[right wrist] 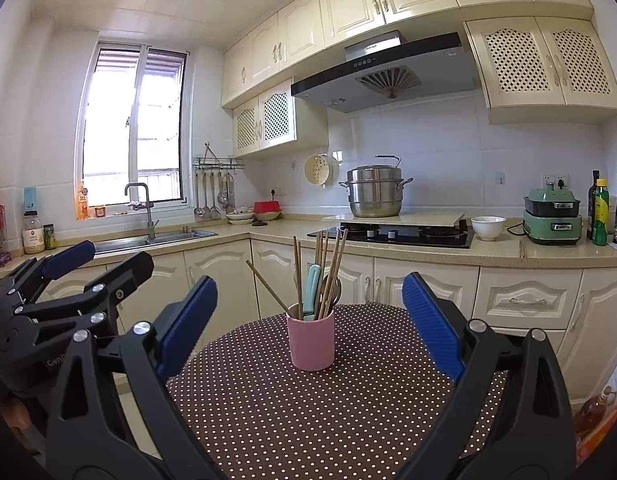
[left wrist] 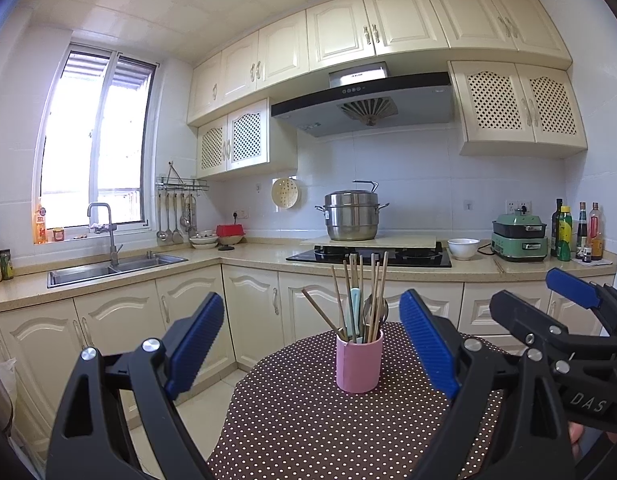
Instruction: Organize utensils
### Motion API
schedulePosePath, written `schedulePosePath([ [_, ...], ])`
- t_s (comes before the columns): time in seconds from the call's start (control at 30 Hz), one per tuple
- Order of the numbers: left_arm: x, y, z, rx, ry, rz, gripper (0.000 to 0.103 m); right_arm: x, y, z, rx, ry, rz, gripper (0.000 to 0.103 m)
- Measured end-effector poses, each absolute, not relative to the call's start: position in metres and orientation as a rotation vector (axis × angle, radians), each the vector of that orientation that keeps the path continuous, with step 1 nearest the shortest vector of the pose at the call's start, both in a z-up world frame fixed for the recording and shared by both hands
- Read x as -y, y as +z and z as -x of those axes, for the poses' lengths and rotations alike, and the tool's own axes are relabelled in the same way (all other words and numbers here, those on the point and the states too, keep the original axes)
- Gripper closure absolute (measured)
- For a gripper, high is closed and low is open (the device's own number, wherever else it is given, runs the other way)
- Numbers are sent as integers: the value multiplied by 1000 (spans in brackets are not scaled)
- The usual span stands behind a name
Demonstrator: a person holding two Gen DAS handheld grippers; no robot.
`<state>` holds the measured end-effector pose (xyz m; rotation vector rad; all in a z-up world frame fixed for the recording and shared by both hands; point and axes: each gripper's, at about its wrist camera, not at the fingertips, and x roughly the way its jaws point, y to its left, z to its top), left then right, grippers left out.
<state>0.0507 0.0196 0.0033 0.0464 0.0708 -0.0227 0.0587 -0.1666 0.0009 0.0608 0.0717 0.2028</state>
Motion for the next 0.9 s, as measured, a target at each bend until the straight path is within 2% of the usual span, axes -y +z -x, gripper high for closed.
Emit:
schedulePosePath([
  [0.9, -10, -5, -125, -139, -13, -50, 15, 180, -7, -125, -118, 219, -89, 10],
])
